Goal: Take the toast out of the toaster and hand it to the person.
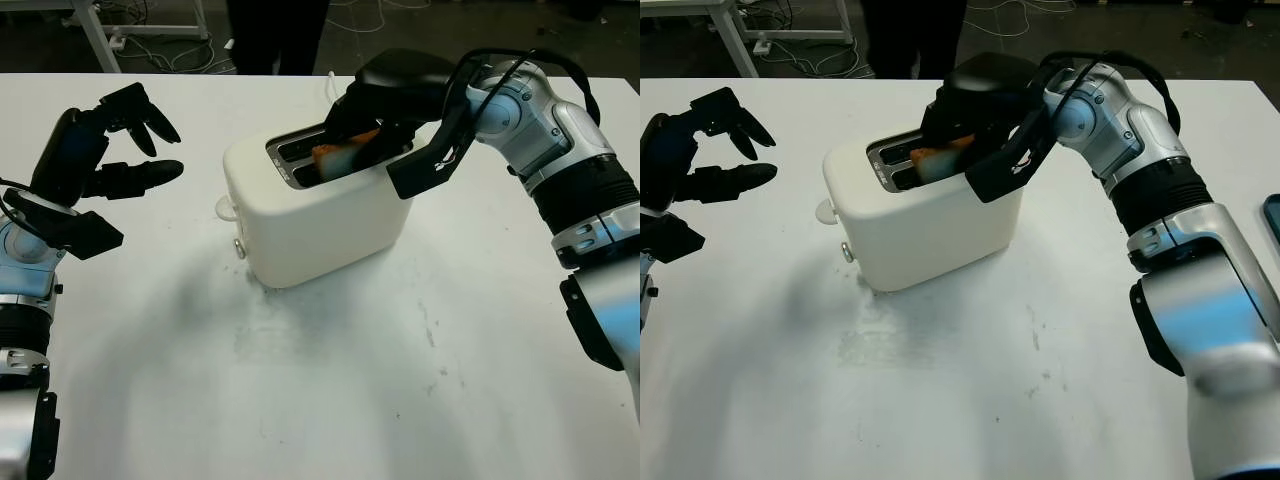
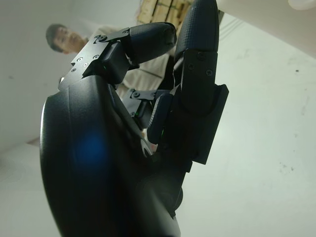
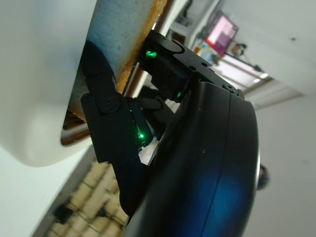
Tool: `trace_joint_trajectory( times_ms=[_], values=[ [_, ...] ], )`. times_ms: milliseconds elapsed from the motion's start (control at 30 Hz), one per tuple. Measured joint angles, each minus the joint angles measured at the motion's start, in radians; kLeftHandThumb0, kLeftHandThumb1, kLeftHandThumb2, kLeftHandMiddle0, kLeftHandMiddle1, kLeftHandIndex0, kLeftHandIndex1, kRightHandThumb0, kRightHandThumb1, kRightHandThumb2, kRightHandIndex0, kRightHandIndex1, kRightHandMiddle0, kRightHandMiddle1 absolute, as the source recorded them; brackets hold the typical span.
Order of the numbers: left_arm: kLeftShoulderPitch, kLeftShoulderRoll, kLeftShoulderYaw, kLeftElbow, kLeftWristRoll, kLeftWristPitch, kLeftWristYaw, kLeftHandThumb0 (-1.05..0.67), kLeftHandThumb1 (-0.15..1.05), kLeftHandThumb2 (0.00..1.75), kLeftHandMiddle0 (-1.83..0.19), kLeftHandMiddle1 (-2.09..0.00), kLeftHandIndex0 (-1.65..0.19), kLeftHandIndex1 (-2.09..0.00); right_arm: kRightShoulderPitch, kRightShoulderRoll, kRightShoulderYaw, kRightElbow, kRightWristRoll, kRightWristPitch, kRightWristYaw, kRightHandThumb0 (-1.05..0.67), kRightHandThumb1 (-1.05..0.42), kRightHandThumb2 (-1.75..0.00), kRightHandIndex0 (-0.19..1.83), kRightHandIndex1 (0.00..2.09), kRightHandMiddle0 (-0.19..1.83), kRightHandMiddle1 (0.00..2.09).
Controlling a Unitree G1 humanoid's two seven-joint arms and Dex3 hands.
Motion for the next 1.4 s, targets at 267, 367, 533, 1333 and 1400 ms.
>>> trace_joint_trajectory(
  times_ms=[267,367,533,1333,1400],
  values=[
    [0.000,0.000,0.000,0.002,0.000,0.000,0.001,-0.76,0.92,0.20,-0.59,-1.60,-0.46,-1.43,0.018,-0.037,0.023,-0.020,-0.128,-0.075,-0.230,-0.60,-0.92,-0.42,1.09,1.74,0.85,1.70],
    [0.000,0.000,0.000,0.004,0.000,0.000,0.001,-0.76,0.92,0.19,-0.59,-1.60,-0.46,-1.42,0.019,-0.044,0.023,-0.006,-0.152,-0.105,-0.298,-0.58,-0.92,-0.45,1.10,1.74,0.83,1.74],
    [0.000,0.000,0.000,0.004,0.000,0.000,0.001,-0.76,0.92,0.19,-0.59,-1.61,-0.46,-1.43,0.020,-0.064,0.016,0.001,-0.190,-0.135,-0.428,-0.57,-0.92,-0.46,1.12,1.75,0.78,1.75],
    [0.000,0.000,0.000,0.003,0.000,0.004,0.009,-0.76,0.92,0.20,-0.59,-1.61,-0.45,-1.45,-0.217,-0.073,-0.270,0.396,0.163,-0.041,-0.227,-0.61,-0.92,-0.41,0.97,1.75,0.73,1.75],
    [0.000,0.000,0.000,0.003,0.000,0.004,0.009,-0.77,0.92,0.20,-0.58,-1.61,-0.45,-1.44,-0.227,-0.069,-0.314,0.435,0.225,0.000,-0.183,-0.63,-0.92,-0.37,1.01,1.75,0.79,1.75]
  ],
)
